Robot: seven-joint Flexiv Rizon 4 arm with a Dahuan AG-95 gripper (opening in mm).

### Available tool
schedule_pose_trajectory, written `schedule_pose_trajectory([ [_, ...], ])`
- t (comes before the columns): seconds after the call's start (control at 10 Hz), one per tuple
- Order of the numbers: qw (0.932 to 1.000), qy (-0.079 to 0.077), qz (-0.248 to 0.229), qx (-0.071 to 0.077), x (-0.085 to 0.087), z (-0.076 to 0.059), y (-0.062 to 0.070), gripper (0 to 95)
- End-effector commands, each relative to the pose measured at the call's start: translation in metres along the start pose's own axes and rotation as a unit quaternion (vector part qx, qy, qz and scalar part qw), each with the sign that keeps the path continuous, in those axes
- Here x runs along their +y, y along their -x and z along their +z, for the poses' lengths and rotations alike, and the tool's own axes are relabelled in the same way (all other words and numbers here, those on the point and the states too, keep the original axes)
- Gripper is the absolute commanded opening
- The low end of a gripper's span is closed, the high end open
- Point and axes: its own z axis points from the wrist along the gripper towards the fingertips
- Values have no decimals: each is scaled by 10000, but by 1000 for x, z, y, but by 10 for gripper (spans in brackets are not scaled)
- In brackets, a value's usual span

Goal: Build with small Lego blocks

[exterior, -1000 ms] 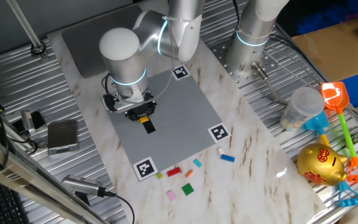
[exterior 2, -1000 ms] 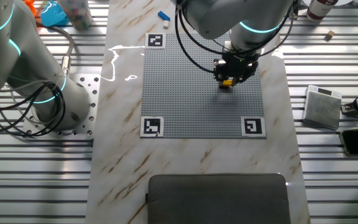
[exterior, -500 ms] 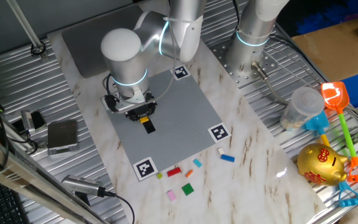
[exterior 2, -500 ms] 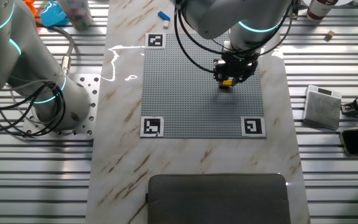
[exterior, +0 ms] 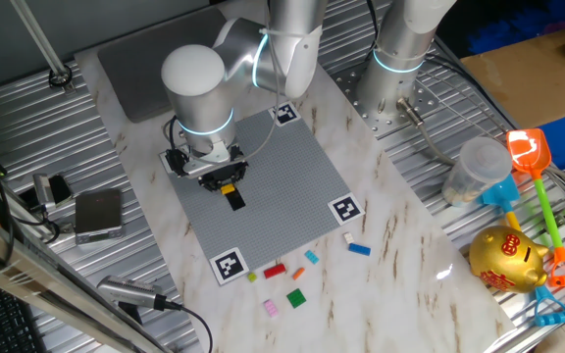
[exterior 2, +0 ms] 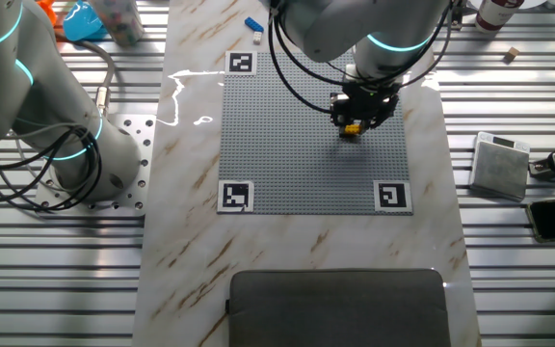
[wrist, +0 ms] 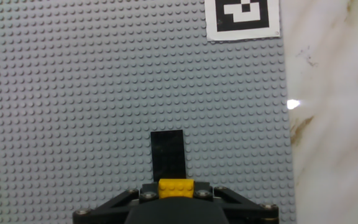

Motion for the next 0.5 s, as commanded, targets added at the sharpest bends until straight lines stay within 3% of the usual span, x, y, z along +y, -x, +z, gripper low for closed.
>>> schedule_pose_trajectory([
  [0.1,10000,-9,-9,-1,-1,1,0,0],
  [0.5,9999,-34,-106,-8,0,3,0,0],
])
